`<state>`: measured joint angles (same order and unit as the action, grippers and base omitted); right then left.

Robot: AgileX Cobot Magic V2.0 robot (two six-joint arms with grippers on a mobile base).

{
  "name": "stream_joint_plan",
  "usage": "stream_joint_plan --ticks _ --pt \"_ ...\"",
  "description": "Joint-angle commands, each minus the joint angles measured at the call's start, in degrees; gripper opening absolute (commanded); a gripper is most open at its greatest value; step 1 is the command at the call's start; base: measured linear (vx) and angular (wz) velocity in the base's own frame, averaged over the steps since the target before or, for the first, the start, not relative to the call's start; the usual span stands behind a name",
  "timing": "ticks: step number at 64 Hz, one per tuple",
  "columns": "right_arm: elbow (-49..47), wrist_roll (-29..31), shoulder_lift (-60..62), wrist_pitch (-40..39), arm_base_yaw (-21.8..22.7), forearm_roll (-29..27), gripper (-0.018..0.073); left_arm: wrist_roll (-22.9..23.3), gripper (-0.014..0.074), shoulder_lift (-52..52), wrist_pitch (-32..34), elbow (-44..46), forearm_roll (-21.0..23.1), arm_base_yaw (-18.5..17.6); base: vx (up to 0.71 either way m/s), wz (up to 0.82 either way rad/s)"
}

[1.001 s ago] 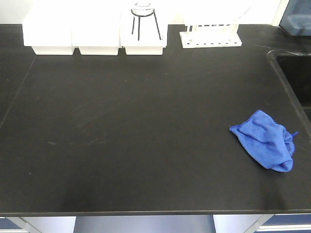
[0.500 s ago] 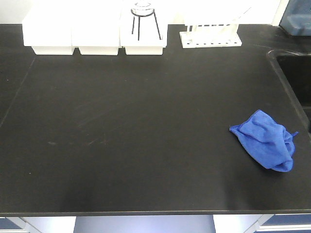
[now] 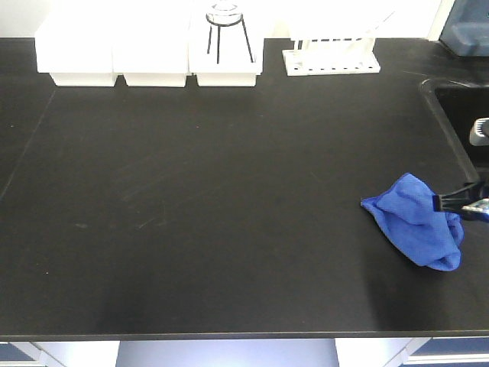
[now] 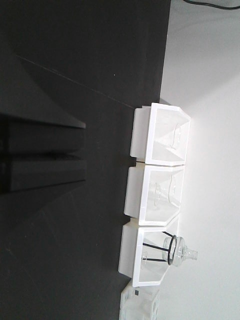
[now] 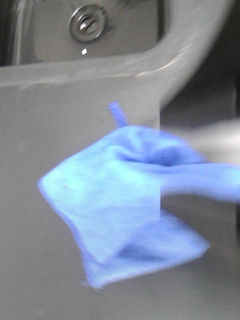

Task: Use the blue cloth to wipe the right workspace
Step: 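Lower the right gripper onto the blue cloth and pinch it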

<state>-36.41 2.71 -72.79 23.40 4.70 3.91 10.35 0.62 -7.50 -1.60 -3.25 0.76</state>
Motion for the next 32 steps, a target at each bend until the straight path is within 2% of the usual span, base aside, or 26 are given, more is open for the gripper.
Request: stream_joint_plan --ticks 1,5,10,26,32 --pt "-1.83 -1.88 -1.95 -6.75 0.32 -0.01 0.0578 0.49 -0.0006 0.86 4.64 -1.76 0.36 -0.11 0.00 0.00" --pt "-1.83 -3.37 -4.21 -8.52 0.32 -0.08 0.0611 0.49 -0.0006 0.86 4.64 -1.76 0.36 -0.11 0.00 0.00" --pt "-1.83 -4.84 -7.09 -9.16 0.32 -0.28 0.0604 0.49 -0.0006 0.86 4.64 -1.76 0.36 -0.11 0.00 0.00" --pt "-1.83 -4.68 -15.10 -15.40 0.32 -0.28 0.0507 0.49 -0.0006 0.86 4.64 -1.76 0.36 -0.11 0.00 0.00" --pt "-1.83 -4.68 -17.14 -17.30 0.32 -0.28 0.0445 0.49 -0.0006 0.86 4.64 -1.76 0.36 -0.11 0.00 0.00"
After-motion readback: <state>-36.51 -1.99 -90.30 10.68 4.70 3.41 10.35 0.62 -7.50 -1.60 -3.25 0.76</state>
